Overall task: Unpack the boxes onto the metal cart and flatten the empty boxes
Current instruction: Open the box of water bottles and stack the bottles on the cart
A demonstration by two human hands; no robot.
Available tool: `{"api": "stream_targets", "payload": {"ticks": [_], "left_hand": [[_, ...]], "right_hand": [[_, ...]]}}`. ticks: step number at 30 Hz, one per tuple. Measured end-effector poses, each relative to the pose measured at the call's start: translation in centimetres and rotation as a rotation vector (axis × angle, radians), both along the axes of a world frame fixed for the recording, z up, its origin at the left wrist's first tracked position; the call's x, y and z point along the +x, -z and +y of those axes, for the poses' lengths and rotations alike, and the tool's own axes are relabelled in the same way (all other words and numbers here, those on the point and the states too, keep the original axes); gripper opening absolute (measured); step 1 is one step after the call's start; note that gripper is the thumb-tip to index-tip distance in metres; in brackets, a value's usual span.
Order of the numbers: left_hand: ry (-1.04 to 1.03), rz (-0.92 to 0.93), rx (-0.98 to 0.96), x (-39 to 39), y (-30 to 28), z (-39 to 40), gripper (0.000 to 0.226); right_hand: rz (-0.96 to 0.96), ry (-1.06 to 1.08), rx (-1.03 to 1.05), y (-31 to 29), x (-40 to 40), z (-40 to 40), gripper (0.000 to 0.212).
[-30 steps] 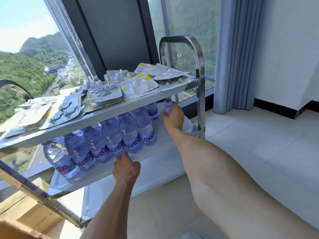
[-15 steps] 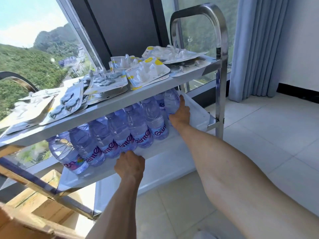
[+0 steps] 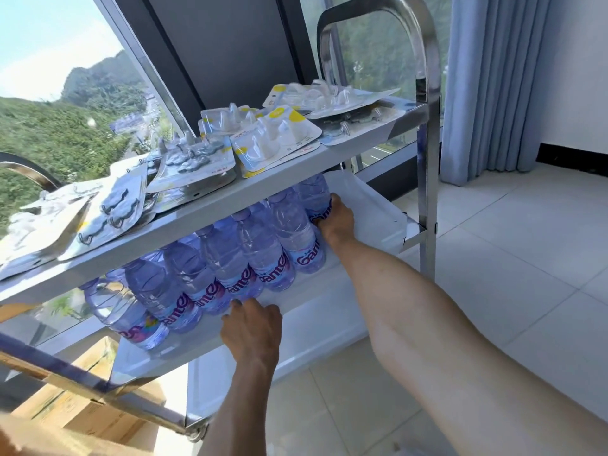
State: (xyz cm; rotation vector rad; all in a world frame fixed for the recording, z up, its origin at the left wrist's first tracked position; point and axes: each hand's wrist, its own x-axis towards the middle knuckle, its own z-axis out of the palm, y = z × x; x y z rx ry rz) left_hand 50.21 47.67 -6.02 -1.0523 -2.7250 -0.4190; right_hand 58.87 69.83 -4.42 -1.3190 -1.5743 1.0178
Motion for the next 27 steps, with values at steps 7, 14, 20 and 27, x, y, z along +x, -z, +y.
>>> {"api": "stream_targets", "payload": {"ticks": [7,14,20,27], "left_hand": [[0.018,-0.001,0.035,-0.2,0.3,0.1,0.018],[0.012,-0.018,-0.023,-0.2,0.0,-0.3,0.025],[0.055,-0.019,-0.082,-0.1,0.0,-1.6,0.03],[0.09,-0.039,-0.145,0.1,-0.1,-2.8,0.035]], "right_hand": [[-0.128,-0.01,-0.035,0.1,-0.3,1.9,0.044],[-0.086,0.095,-0.022,0.3,0.6,-1.7,0.031],[0.003,-0.067,0.094,0.8,1.5,-7.4,0.023],[-0.084,-0.218,0.097,0.8,1.5,-9.8,0.059]]}}
